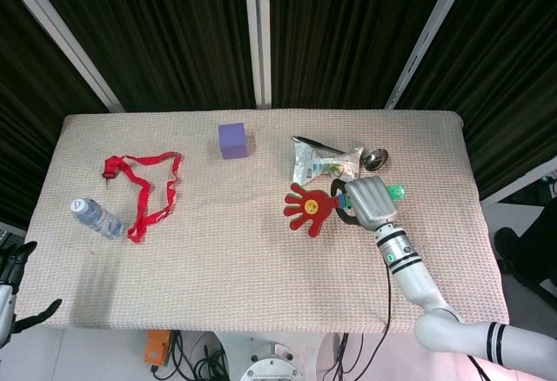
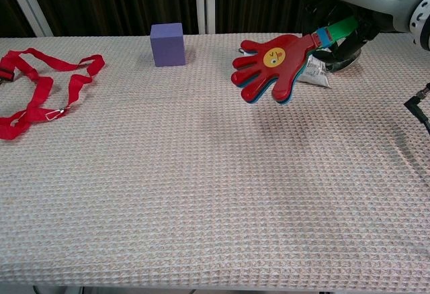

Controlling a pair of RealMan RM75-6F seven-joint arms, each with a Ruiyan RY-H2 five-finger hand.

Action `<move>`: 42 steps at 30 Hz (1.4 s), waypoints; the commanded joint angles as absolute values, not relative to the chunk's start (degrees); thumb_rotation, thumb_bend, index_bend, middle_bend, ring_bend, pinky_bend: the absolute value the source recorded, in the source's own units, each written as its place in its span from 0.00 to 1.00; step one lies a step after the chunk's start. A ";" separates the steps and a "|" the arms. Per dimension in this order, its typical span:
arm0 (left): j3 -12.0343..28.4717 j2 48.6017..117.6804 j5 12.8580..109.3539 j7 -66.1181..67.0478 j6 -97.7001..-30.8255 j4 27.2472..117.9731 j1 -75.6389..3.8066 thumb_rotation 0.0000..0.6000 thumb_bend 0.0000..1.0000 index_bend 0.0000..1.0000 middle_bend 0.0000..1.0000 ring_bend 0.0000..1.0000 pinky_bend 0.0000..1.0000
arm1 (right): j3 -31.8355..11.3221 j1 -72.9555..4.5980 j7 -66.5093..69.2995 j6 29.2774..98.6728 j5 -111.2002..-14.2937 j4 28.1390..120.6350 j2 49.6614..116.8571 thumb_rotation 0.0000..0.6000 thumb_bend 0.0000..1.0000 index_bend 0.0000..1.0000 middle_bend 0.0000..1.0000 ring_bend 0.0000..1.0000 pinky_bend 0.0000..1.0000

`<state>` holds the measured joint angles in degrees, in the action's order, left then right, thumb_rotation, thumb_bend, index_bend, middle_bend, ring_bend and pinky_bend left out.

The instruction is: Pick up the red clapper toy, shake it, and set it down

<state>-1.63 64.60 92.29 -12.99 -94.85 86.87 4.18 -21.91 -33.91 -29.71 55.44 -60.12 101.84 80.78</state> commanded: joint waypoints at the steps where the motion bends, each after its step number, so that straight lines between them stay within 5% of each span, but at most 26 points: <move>1: -1.59 64.56 92.41 -12.98 -94.91 86.90 4.13 1.00 0.14 0.04 0.07 0.00 0.00 | -31.00 -29.26 18.73 49.72 -56.55 108.60 79.06 1.00 0.36 0.98 0.74 0.77 1.00; 4: -1.60 64.51 92.39 -12.91 -94.73 87.02 4.05 1.00 0.14 0.04 0.07 0.00 0.00 | -37.10 -25.48 42.24 41.43 -55.05 110.22 77.20 1.00 0.37 0.98 0.73 0.77 1.00; 12: -1.48 64.59 92.13 -13.23 -94.62 86.98 4.00 1.00 0.14 0.04 0.07 0.00 0.00 | -45.93 -19.69 75.71 30.65 -63.98 106.29 77.71 1.00 0.38 0.97 0.73 0.77 1.00; 22: -1.46 64.64 92.18 -13.23 -94.59 86.97 3.93 1.00 0.14 0.04 0.07 0.00 0.00 | -42.54 -21.14 87.18 31.57 -81.45 98.80 79.25 1.00 0.38 0.97 0.74 0.77 1.00; 26: -1.49 64.70 92.10 -13.44 -94.49 86.79 3.94 1.00 0.14 0.04 0.07 0.00 0.00 | -37.49 -23.26 72.82 38.65 -88.78 93.85 80.07 1.00 0.38 0.97 0.74 0.77 1.00; 30: -1.55 64.79 91.99 -13.74 -94.35 86.55 3.96 1.00 0.14 0.04 0.07 0.00 0.00 | -33.85 -24.76 42.62 45.92 -89.90 88.91 83.54 1.00 0.38 0.97 0.74 0.77 1.00; 37: -1.62 64.81 92.15 -13.75 -94.29 86.58 3.90 1.00 0.14 0.04 0.07 0.00 0.00 | -28.86 -27.68 -7.46 49.69 -85.01 87.16 85.83 1.00 0.38 0.97 0.72 0.78 1.00; 42: -1.61 64.67 92.14 -13.64 -94.32 86.79 3.91 1.00 0.14 0.04 0.07 0.00 0.00 | -27.08 -28.65 -26.71 51.22 -77.66 89.95 85.31 1.00 0.38 0.97 0.72 0.78 1.00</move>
<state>-1.62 64.66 92.13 -13.65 -94.32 86.80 3.91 -32.89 -25.70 6.54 44.96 -83.90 91.27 83.40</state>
